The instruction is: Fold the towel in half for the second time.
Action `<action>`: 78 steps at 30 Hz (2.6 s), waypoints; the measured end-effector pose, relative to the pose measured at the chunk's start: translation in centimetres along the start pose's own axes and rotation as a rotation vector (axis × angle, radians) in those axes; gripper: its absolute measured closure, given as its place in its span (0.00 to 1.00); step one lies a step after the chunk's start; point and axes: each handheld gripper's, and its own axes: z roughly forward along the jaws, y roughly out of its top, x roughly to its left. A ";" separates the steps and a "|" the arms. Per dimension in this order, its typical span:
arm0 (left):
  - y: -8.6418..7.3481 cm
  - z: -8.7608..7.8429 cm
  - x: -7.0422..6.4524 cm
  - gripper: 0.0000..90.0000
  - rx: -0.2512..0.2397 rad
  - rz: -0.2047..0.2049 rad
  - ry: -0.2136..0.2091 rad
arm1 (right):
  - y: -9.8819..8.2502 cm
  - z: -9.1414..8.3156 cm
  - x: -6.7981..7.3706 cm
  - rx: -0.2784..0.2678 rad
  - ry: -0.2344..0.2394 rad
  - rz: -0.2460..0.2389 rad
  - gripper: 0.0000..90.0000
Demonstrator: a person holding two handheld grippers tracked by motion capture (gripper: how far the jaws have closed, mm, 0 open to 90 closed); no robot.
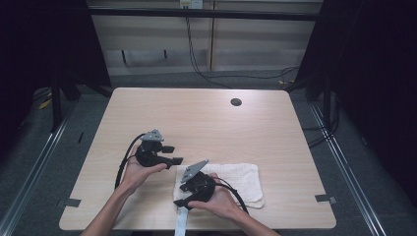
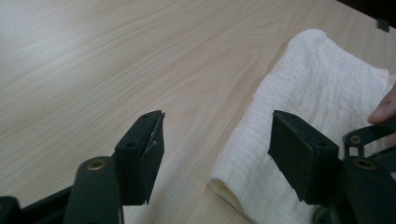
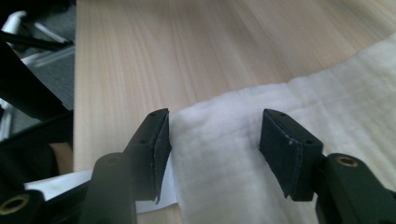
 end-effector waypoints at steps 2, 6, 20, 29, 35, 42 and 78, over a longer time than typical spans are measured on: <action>0.0 0.1 -0.1 0.38 0.005 0.000 -0.004 | 0.0 0.2 0.1 -0.005 0.003 0.005 0.45; -0.2 0.6 -0.1 0.38 0.028 0.004 0.013 | 0.0 0.3 0.6 0.015 -0.025 -0.045 0.43; -0.7 0.1 0.3 0.42 0.032 0.015 0.037 | -0.4 0.2 0.9 -0.007 -0.132 -0.078 0.74; -1.7 1.5 0.7 0.47 0.100 0.022 0.018 | -0.6 0.0 -0.2 -0.031 -0.102 -0.009 0.87; -1.9 2.6 0.1 0.50 0.132 0.044 -0.006 | -0.8 -0.1 -0.5 -0.046 -0.079 0.020 0.88; -1.9 3.4 -0.2 0.61 0.157 0.086 -0.039 | -0.8 -0.1 -0.5 -0.045 -0.076 0.017 0.88; -1.2 1.3 -0.4 0.94 0.086 0.046 -0.072 | 0.0 -2.2 -0.3 -0.122 -0.062 0.043 0.92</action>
